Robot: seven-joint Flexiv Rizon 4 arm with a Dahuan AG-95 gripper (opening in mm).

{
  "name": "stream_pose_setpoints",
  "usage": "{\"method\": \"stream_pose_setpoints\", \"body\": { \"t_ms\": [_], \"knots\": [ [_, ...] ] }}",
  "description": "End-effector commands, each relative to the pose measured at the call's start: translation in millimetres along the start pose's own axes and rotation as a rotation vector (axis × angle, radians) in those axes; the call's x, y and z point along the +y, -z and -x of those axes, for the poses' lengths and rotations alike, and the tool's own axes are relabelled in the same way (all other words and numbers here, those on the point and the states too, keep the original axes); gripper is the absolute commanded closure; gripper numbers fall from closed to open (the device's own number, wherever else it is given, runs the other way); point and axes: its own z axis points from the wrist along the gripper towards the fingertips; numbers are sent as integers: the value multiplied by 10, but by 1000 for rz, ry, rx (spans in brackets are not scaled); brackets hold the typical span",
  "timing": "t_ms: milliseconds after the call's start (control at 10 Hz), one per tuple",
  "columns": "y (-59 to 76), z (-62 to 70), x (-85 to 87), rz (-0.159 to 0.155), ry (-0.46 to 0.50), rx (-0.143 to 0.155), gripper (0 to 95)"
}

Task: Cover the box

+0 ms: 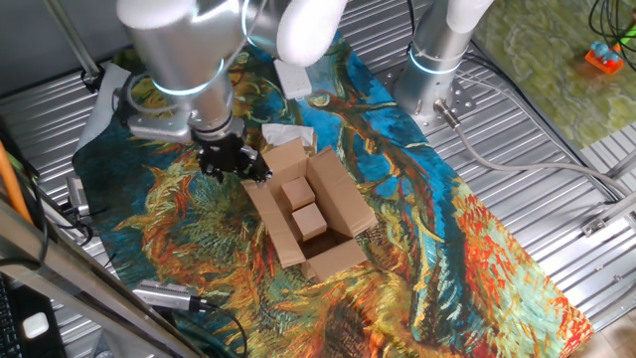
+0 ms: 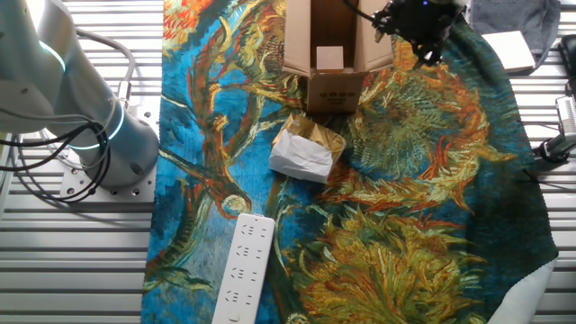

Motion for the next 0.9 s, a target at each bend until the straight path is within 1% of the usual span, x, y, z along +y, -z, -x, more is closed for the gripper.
{"method": "stream_pose_setpoints", "body": {
  "t_ms": [100,300,500,600,700,800,900],
  "knots": [
    [-3,-3,-12,-38,21,15,380],
    [19,-9,12,-37,11,13,380],
    [28,-9,16,-36,-21,13,380],
    [28,-9,16,-10,-76,-18,760],
    [28,-9,16,29,-142,-54,760],
    [28,-9,16,65,-215,-88,950],
    [28,-9,16,78,-286,-97,950]
  ]
}}
